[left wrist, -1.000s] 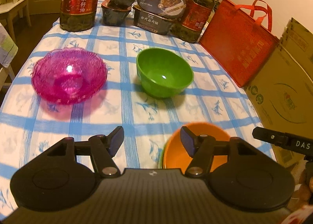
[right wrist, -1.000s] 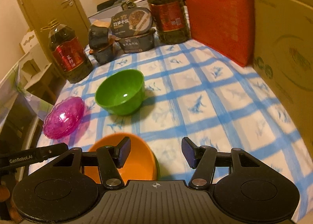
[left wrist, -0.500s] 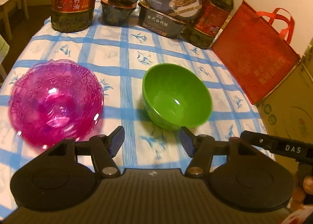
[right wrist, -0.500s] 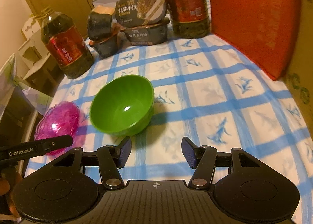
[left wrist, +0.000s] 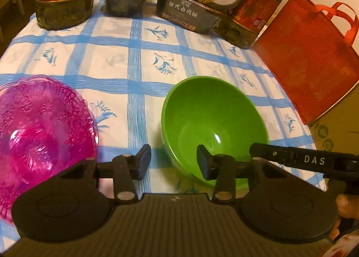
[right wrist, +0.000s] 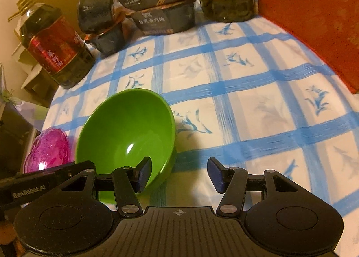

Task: Organize plates and bowls
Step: 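Close both tools on the rim of the green bowl, then lift the green bowl with both tools and carry it over the orange bowl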

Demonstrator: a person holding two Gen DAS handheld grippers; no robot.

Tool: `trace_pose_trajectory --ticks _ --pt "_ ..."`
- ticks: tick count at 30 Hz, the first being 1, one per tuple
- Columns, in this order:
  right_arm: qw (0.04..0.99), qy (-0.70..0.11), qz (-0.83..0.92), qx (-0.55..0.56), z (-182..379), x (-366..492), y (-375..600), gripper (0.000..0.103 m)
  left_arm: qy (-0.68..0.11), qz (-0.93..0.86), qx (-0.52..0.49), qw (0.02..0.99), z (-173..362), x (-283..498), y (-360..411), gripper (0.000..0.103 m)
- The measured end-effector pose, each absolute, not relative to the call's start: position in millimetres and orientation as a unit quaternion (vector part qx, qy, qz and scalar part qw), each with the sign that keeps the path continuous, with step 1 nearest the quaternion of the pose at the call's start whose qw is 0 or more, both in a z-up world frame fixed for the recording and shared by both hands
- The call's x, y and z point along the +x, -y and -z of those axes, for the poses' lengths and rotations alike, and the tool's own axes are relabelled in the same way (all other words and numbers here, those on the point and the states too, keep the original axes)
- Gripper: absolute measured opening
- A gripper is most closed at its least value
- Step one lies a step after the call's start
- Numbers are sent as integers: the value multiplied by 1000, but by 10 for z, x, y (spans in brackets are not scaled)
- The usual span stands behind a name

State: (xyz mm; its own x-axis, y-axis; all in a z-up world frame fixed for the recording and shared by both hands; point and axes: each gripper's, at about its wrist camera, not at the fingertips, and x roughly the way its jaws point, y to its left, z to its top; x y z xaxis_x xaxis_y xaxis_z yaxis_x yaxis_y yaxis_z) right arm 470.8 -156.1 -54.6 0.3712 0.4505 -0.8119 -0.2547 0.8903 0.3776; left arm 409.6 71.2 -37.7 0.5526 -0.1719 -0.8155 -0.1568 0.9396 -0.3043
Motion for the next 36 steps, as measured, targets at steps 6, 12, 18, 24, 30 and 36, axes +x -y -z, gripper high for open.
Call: trace_pose_trajectory --ticks 6,12,18,24,30,36 --pt "815 -529 -216 94 671 4832 1475 34 -478 7 -165 863 496 4238 -715 22" --pt "811 -532 -220 103 687 4842 1434 15 -477 12 -141 867 497 4273 -662 16" --pt "814 -533 -213 89 648 4790 1389 13 -481 10 -133 867 466 4245 -644 15" --pt "815 -530 -218 87 513 4669 1385 13 -475 10 -128 870 316 4126 -655 14" --pt "822 -517 -223 88 203 4444 1354 13 -465 14 -127 876 24 3891 -698 14" --pt "830 -499 -233 83 -152 4043 1285 13 -448 14 -126 885 -295 3496 -774 14"
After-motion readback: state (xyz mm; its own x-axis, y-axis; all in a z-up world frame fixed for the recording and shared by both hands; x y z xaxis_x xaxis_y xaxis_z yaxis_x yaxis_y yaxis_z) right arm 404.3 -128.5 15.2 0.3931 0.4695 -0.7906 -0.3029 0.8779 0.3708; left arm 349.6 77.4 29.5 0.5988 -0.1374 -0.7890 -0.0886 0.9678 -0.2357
